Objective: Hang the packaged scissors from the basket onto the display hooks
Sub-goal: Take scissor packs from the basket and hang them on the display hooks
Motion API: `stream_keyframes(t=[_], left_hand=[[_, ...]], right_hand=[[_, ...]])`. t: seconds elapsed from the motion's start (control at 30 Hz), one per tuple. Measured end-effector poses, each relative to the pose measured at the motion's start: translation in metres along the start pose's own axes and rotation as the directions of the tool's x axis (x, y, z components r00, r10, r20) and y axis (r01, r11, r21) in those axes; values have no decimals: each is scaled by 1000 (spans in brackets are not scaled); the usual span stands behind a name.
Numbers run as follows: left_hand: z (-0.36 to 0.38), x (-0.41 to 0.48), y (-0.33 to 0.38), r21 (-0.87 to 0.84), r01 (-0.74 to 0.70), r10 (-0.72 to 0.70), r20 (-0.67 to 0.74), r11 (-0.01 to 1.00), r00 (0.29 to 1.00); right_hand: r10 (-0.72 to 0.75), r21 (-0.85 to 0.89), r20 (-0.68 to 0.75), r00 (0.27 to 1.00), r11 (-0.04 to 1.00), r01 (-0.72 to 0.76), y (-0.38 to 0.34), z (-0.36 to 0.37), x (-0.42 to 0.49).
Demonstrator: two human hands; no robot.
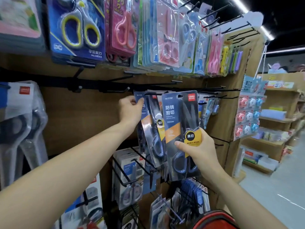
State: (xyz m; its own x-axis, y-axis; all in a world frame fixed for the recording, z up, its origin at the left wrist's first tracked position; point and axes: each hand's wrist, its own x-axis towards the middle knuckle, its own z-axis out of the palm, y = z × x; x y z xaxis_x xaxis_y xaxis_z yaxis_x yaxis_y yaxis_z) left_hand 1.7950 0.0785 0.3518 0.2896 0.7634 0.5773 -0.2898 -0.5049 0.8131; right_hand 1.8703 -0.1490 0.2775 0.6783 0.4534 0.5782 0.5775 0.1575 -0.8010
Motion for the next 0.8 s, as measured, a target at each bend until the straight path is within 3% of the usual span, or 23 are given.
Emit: stream_keyframes(t=[0.33,0.6,0.67,0.8], left_hand=[[-14,-4,-18,-43,-2,6,92,999,996],[-21,6,-36,-46,109,-107,36,993,994],[-22,-1,-35,-13,50,-50,7,999,999],[-23,-28,-28,88,-246,254,-104,965,962]], right_hand=[[-33,-107,111,993,993,45,-14,7,21],[-58,-70,150,987,995,69,-5,25,29],[-103,-64,112,988,992,110,1,28,29],[-188,-71,-28,982,980,185,11,32,21]])
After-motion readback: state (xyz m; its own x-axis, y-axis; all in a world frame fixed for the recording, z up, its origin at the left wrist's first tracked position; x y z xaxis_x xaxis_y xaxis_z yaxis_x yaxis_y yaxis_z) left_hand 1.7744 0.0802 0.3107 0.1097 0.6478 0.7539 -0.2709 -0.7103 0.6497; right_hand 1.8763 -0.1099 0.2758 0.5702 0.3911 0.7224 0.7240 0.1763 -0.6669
